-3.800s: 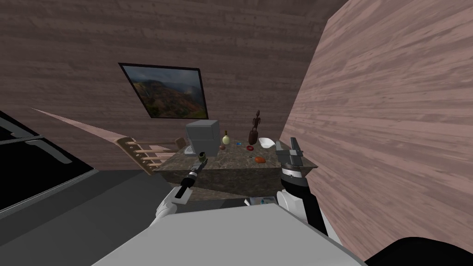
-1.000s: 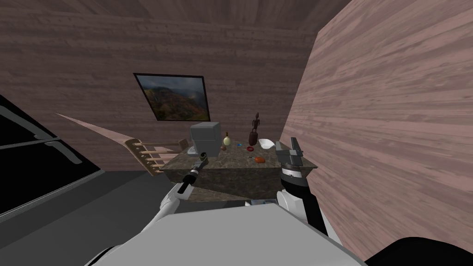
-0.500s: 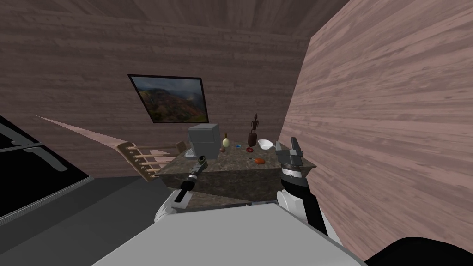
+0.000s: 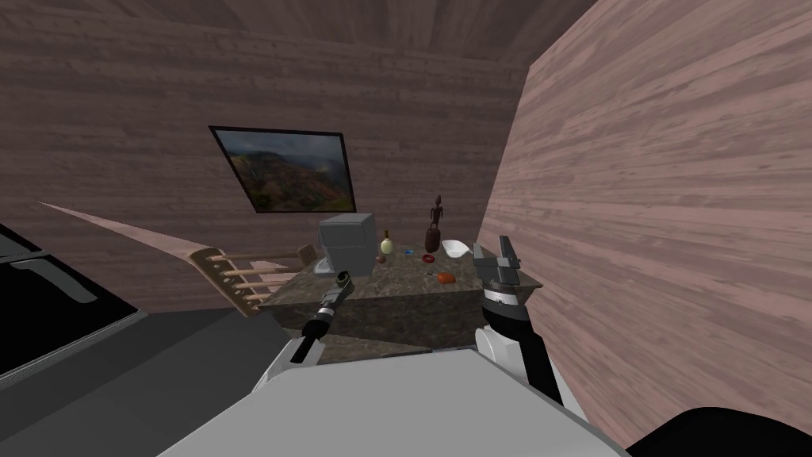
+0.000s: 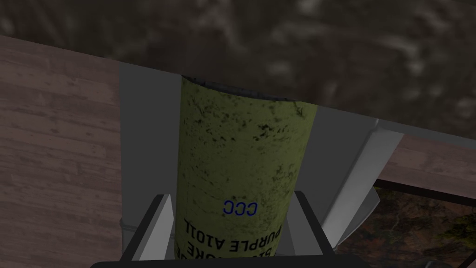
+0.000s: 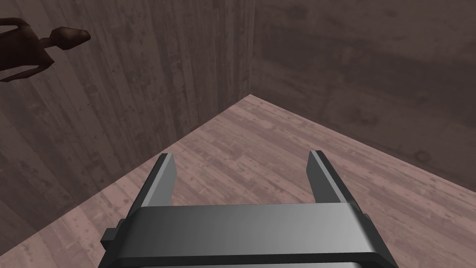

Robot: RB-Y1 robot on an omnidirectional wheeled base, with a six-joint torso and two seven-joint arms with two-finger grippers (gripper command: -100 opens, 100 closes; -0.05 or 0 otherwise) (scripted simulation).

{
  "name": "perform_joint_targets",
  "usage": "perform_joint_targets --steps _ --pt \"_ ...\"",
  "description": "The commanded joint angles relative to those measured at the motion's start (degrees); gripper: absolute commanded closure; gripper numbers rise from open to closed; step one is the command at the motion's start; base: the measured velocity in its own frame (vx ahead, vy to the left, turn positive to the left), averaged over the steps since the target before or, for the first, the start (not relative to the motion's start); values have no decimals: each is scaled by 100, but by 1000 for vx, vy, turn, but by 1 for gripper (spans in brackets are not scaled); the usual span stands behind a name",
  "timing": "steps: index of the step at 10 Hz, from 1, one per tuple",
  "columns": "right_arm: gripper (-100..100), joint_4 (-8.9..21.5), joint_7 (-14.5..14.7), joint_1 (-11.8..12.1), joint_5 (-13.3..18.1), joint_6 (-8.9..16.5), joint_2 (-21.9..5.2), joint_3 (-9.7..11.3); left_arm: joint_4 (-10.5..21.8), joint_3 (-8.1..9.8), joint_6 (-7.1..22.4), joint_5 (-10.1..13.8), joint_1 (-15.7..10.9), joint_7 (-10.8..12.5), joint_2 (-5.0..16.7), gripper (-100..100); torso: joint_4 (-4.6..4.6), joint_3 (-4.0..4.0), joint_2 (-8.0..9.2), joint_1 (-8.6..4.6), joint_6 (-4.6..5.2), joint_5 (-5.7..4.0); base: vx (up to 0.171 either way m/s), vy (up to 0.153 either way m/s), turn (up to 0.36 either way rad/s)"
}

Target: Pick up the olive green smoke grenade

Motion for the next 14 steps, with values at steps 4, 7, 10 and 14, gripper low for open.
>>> perform_joint_targets --steps 4,7,10,14 --pt "0 0 0 0 0 0 0 0 -849 190 144 -396 760 215 -326 100 -2 -1 0 6 -7 0 47 21 -62" --pt "0 0 0 0 0 0 0 0 -1446 283 211 -590 1261 326 -485 100 0 1 2 4 -8 -3 44 24 -52" --pt "0 0 0 0 0 0 0 0 -1994 376 278 -783 1740 436 -643 100 3 3 4 -2 -7 -7 41 21 -44" --pt "0 0 0 0 0 0 0 0 -2214 375 279 -784 1907 412 -659 0 7 8 11 -8 -3 -8 20 13 -12"
